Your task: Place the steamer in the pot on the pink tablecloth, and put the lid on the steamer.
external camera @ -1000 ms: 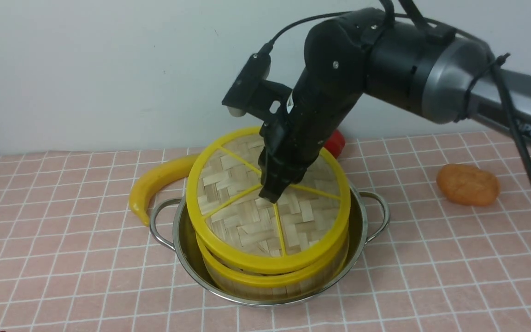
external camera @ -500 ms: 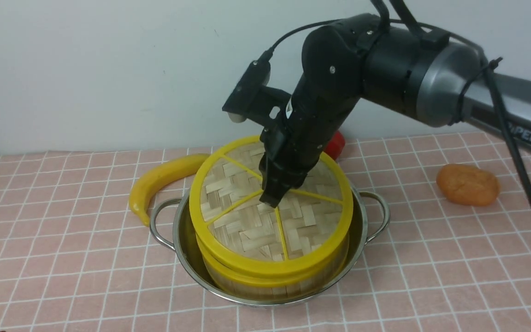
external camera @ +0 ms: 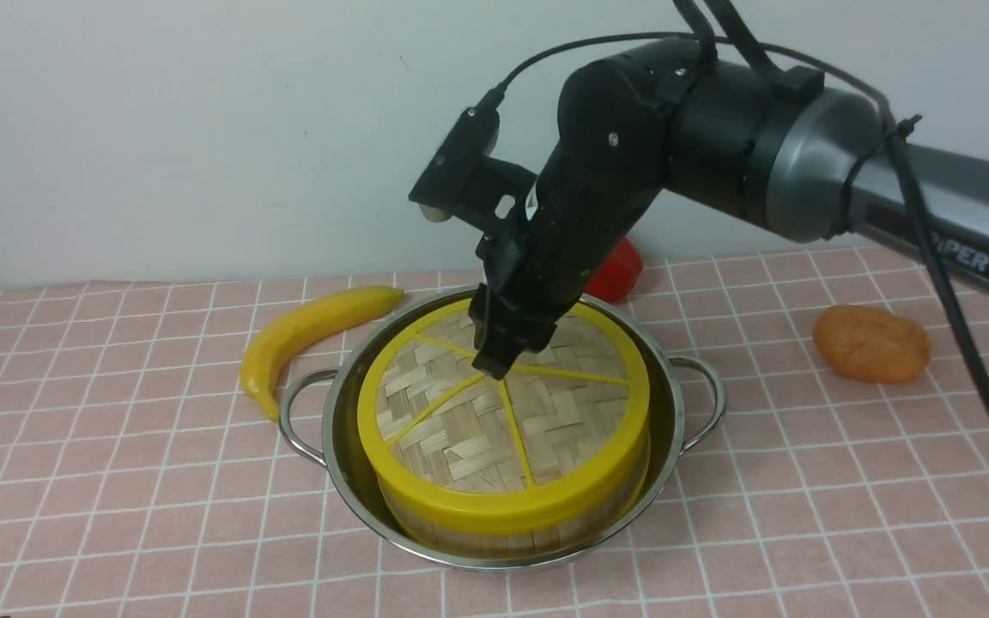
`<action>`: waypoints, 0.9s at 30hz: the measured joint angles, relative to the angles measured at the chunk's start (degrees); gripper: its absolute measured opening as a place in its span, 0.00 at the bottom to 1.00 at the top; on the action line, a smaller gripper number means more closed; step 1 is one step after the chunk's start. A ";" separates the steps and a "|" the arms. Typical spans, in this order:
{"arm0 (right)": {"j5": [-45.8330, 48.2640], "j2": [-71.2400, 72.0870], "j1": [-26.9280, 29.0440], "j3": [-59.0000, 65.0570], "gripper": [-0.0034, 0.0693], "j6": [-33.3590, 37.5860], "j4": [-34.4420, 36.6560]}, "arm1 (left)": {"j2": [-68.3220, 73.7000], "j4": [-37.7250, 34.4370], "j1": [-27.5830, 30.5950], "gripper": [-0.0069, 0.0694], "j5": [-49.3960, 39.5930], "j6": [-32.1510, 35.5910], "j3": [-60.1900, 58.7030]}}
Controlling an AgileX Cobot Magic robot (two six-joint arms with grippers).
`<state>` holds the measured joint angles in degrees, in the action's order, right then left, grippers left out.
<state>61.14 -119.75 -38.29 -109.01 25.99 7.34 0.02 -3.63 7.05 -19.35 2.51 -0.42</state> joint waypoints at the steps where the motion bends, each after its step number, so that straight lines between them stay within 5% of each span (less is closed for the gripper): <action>1: 0.00 0.00 0.00 0.00 0.50 0.00 0.00 | 0.00 0.00 0.00 0.41 0.00 0.00 0.00; 4: -0.19 0.00 0.00 -0.07 0.56 -0.05 0.00 | 0.00 0.00 0.00 0.41 0.00 0.00 0.00; 9: 2.18 0.49 0.00 -2.95 0.52 -3.06 -0.18 | 0.00 0.00 0.00 0.41 0.00 0.00 0.00; 11: 2.64 1.31 0.00 -4.53 0.46 -5.10 -0.59 | 0.00 0.00 0.00 0.41 0.00 0.00 0.00; 14: 2.63 5.19 0.00 -7.79 0.16 -9.86 -1.74 | 0.00 0.00 0.00 0.41 0.00 0.00 0.00; 16: 2.12 7.79 0.00 -8.71 0.05 -11.81 -3.35 | 0.00 0.00 0.00 0.41 0.00 0.00 0.00; 27: 3.58 13.74 0.00 -9.16 0.03 -23.16 -6.28 | 0.00 0.00 0.00 0.41 0.00 0.00 0.00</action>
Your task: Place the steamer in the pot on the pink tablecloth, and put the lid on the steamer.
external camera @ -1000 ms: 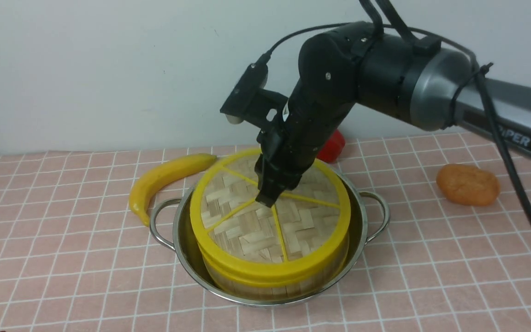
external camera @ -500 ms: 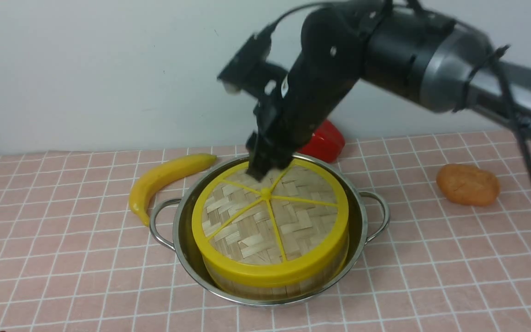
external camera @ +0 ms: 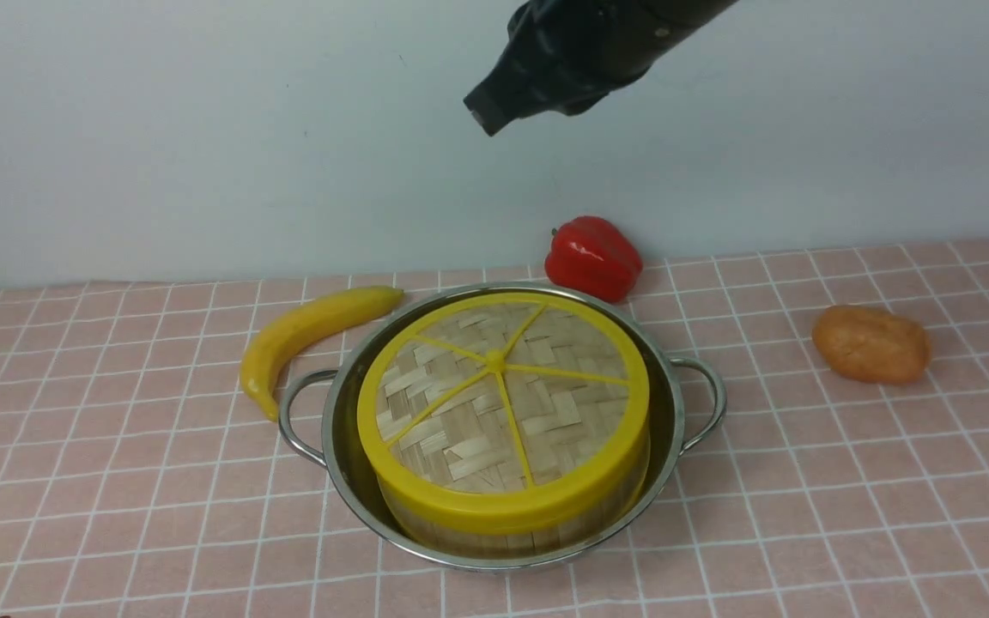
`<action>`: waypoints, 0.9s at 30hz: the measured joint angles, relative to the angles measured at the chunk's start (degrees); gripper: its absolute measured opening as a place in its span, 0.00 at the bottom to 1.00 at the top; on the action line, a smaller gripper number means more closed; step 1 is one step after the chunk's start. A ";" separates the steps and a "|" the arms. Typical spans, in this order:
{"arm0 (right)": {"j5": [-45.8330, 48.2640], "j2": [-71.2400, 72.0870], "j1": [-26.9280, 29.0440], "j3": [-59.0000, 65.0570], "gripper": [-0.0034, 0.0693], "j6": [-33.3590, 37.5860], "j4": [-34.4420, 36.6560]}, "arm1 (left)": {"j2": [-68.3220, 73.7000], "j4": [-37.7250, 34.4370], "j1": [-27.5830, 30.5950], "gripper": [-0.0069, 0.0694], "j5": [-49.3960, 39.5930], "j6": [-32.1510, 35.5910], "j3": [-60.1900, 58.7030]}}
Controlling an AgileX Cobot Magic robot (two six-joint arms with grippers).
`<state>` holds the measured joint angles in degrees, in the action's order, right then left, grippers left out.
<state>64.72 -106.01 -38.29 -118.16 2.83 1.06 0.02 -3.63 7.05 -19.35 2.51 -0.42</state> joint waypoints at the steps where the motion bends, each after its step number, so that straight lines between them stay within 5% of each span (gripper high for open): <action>1: 0.06 0.00 0.00 0.00 0.04 -0.14 0.22 | 0.00 0.00 0.00 0.41 0.00 0.00 0.00; 7: 1.22 0.65 0.00 1.67 0.05 -1.84 -0.31 | 0.00 0.00 0.00 0.41 0.00 0.00 0.00; 14: -11.47 17.88 1.11 35.55 0.05 -6.33 -7.24 | 0.00 0.00 0.00 0.41 0.00 0.00 0.00; 21: -40.45 54.50 15.97 83.28 0.08 -14.53 -9.59 | 0.00 0.00 0.00 0.41 0.00 0.00 0.00; 27: -55.94 77.53 28.25 104.39 0.10 -15.65 -10.58 | 0.00 0.00 0.00 0.41 0.00 0.00 0.00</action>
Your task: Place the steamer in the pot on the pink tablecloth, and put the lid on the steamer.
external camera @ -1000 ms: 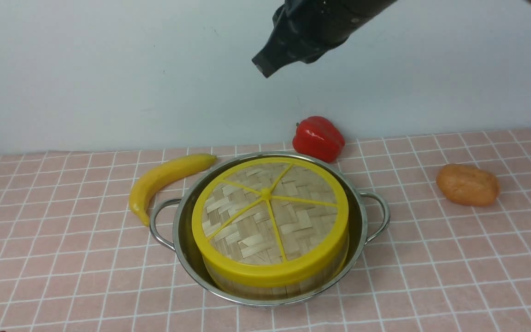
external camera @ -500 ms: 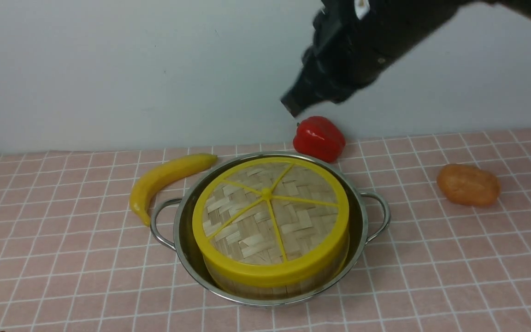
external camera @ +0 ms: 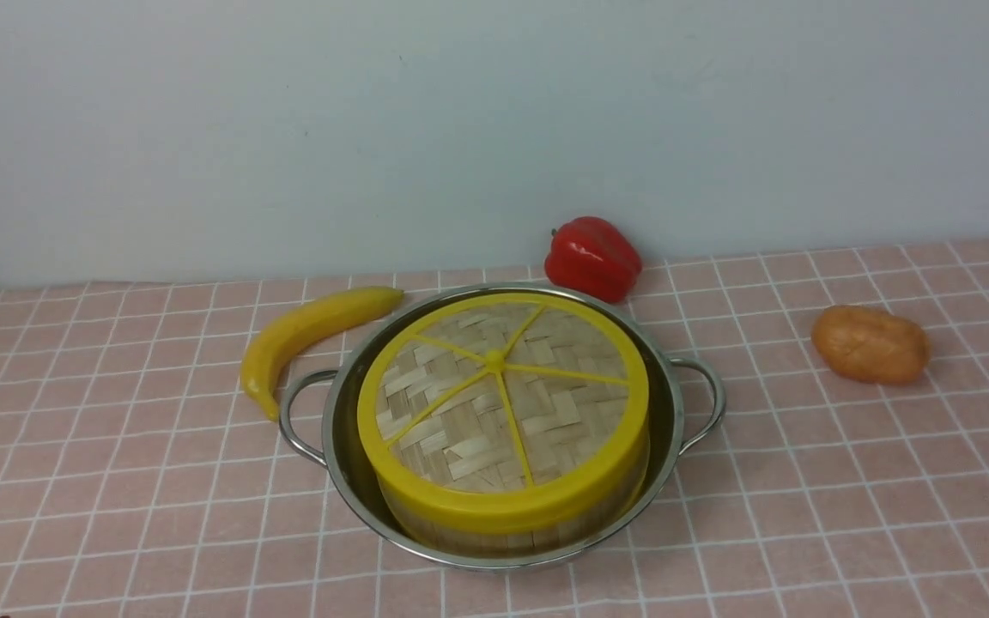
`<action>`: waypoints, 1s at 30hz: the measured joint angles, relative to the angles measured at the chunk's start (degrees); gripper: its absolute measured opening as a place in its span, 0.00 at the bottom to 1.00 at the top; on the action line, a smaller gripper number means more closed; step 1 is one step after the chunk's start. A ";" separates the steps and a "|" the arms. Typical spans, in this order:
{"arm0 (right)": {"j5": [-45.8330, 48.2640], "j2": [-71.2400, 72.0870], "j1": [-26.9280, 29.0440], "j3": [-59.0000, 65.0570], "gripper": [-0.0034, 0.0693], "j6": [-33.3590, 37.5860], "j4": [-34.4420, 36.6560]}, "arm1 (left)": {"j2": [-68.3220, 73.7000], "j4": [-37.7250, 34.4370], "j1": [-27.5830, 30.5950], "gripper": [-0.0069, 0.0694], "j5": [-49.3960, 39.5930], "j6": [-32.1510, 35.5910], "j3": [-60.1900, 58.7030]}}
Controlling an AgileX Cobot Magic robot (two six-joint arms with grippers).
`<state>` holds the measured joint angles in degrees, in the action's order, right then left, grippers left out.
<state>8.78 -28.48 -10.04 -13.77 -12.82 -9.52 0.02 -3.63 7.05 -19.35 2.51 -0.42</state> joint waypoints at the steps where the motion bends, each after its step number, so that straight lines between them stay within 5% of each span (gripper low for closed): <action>1: -1.88 5.20 2.36 4.37 0.10 0.00 0.00 | 0.00 0.00 0.00 0.41 0.00 0.00 0.00; 13: 3.21 27.67 5.54 14.15 0.15 -0.19 1.34 | 0.00 0.00 0.00 0.41 0.00 0.00 0.00; 17: 10.28 28.20 5.54 14.28 0.17 -0.19 1.96 | -0.05 0.00 0.00 0.41 -0.06 0.00 0.00; 30: 11.11 28.20 5.54 14.28 0.20 -0.41 3.87 | -0.05 0.00 0.00 0.41 -0.06 0.00 0.00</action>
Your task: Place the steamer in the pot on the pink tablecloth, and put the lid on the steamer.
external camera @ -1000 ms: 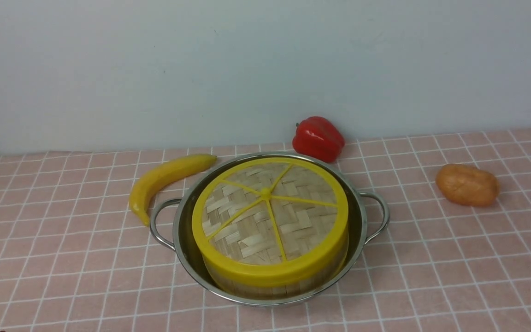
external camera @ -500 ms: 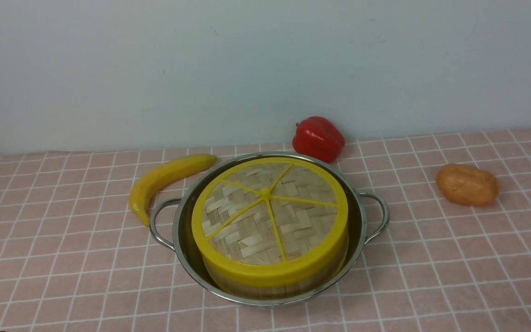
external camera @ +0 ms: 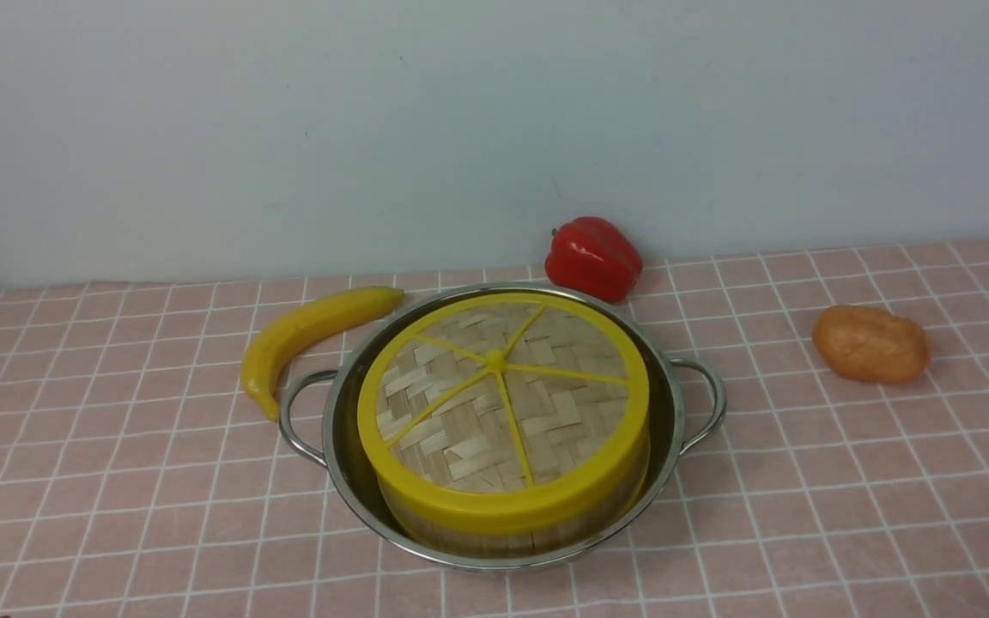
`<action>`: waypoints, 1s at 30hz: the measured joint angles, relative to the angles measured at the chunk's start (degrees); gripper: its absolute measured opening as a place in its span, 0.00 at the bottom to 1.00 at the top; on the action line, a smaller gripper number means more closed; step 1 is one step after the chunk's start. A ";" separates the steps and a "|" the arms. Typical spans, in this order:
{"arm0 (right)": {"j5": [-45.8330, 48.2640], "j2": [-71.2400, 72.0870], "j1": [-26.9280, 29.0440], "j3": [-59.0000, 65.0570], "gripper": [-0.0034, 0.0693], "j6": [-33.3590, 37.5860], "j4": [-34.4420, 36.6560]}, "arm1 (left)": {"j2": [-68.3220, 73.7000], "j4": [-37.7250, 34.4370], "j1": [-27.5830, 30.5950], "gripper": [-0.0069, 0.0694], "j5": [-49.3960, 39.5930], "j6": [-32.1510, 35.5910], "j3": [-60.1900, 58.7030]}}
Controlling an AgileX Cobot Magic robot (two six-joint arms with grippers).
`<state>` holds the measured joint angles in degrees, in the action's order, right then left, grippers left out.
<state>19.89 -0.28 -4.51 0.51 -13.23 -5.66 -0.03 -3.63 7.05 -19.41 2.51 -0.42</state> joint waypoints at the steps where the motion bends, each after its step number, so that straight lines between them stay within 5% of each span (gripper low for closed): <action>1: 0.00 0.00 0.00 0.00 0.21 0.00 0.00 | 0.00 0.00 0.00 0.41 0.00 0.00 0.00; 30: 0.00 0.00 0.00 0.00 0.29 -0.02 0.17 | 0.00 0.00 0.00 0.41 0.00 0.00 0.00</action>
<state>19.89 -0.28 -4.51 0.51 -13.25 -5.48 -0.03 -3.63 7.05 -19.41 2.51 -0.42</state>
